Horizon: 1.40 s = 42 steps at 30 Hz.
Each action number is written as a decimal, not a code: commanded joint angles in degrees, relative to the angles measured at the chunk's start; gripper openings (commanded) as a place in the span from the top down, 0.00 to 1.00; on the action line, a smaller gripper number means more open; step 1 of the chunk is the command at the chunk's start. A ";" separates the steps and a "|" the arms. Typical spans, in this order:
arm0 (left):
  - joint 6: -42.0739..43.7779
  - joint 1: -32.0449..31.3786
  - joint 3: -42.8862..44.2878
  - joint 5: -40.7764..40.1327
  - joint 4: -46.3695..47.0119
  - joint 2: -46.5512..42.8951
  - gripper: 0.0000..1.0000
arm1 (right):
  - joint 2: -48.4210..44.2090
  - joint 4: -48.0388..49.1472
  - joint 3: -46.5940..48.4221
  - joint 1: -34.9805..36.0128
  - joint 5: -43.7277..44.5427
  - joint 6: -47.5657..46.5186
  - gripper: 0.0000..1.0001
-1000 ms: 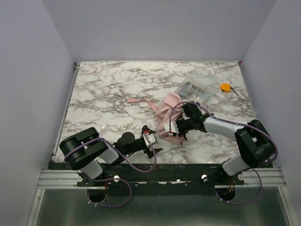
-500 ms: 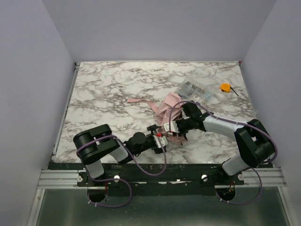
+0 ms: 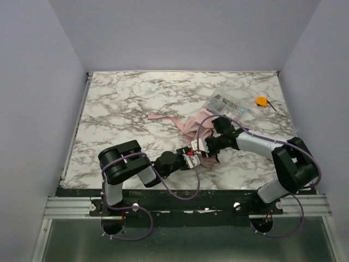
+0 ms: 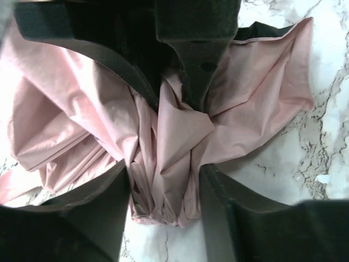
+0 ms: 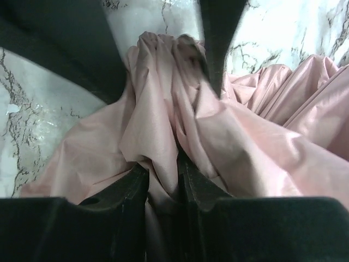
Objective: Put away the umbrella
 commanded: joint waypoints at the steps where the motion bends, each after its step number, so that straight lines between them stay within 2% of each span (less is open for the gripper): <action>1: -2.49 -0.33 0.41 -0.73 -6.50 3.04 0.61 | 1.59 -9.71 0.18 0.42 -3.24 1.95 0.70; 2: -2.96 -0.35 0.19 -0.85 -6.50 3.39 0.71 | 1.15 -10.09 0.34 0.41 -3.77 1.95 0.68; 7: -5.42 -0.22 -2.13 -0.08 -4.07 4.93 0.80 | -0.83 -12.23 1.61 0.31 -6.37 3.53 0.59; 15: -8.80 1.22 -4.91 3.80 -2.59 6.99 0.82 | -7.57 -20.72 6.00 -4.61 -13.47 1.92 0.29; 19: -9.78 2.02 -5.03 5.33 -2.48 7.52 0.82 | -10.57 -27.28 8.89 -4.95 -15.82 -0.38 0.23; 23: -9.96 2.47 -4.49 6.47 -3.64 7.45 0.83 | -12.11 -32.32 12.87 -4.90 -17.91 -1.10 0.22; 25: -10.21 2.68 -4.41 7.05 -3.78 7.58 0.83 | -12.91 -29.21 12.97 -4.99 -18.55 0.96 0.14; 26: -10.37 2.77 -4.33 7.42 -3.98 7.63 0.83 | -13.03 -26.02 12.22 -4.97 -17.64 2.71 0.12; 28: -10.72 2.95 -4.14 8.31 -4.06 7.71 0.82 | -12.21 -16.76 9.43 -4.90 -13.72 6.10 0.00; 31: -11.52 3.23 -3.79 9.58 -4.83 7.64 0.83 | -10.26 -5.25 4.89 -4.84 -8.50 6.69 0.00; 34: -12.47 3.47 -3.88 10.49 -4.91 7.63 0.83 | -8.24 0.79 2.00 -4.57 -5.02 6.81 0.00; 42: -15.19 4.79 -3.44 13.20 -4.07 7.47 0.82 | -1.36 4.12 -4.40 -1.70 0.75 3.37 0.00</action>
